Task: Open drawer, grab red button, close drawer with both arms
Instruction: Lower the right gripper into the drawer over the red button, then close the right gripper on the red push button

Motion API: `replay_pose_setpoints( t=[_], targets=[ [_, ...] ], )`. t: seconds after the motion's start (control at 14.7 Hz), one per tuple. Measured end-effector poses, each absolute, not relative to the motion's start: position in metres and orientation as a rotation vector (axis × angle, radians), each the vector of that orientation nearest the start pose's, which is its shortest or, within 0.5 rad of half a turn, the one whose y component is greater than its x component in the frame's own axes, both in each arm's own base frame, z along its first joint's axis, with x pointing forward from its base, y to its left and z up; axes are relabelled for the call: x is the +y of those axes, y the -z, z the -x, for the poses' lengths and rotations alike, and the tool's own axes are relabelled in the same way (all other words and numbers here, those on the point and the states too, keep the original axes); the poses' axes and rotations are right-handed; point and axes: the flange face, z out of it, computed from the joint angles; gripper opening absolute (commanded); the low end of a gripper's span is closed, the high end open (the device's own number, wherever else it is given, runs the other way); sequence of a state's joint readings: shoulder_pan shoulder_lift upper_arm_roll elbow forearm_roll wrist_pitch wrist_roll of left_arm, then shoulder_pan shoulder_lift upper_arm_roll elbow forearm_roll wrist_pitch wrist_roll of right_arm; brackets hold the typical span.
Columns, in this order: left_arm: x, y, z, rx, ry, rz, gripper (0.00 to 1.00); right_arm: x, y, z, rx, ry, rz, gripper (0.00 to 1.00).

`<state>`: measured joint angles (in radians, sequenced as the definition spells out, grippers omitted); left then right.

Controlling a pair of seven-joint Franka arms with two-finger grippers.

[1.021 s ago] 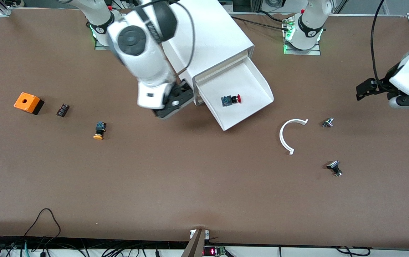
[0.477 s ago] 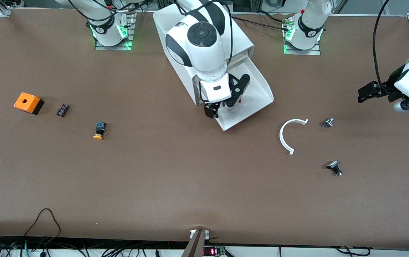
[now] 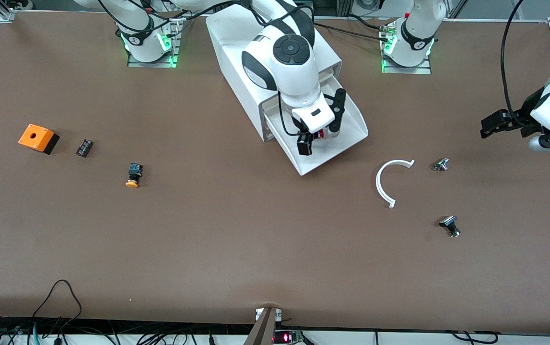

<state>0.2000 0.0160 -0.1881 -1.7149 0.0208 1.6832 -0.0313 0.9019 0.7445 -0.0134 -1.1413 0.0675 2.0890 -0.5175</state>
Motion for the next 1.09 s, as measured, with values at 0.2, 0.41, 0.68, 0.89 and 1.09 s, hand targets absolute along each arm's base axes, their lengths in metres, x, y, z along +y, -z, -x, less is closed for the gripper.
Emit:
replay_pose_setpoints(
  t=[0.2,0.41,0.68,0.89,1.09],
  targets=[
    [0.009,-0.557,-0.563,-0.064,-0.074,3.124,1.0,0.606,-0.36,-0.471,-2.064,0.216,2.319,1.0],
    [0.01,-0.557,-0.563,-0.066,-0.075,3.124,1.0,0.606,-0.348,-0.463,-2.156,0.161,2.276,1.0],
    [0.01,-0.556,-0.563,-0.067,-0.078,3.124,1.0,0.603,-0.336,-0.461,-2.189,0.123,2.254,1.0],
    [0.011,-0.556,-0.563,-0.068,-0.079,3.124,1.0,0.601,-0.325,-0.458,-2.199,0.093,2.25,1.0],
    [0.011,-0.555,-0.563,-0.068,-0.08,3.125,1.0,0.602,-0.325,-0.456,-2.202,0.095,2.247,0.93]
  ],
)
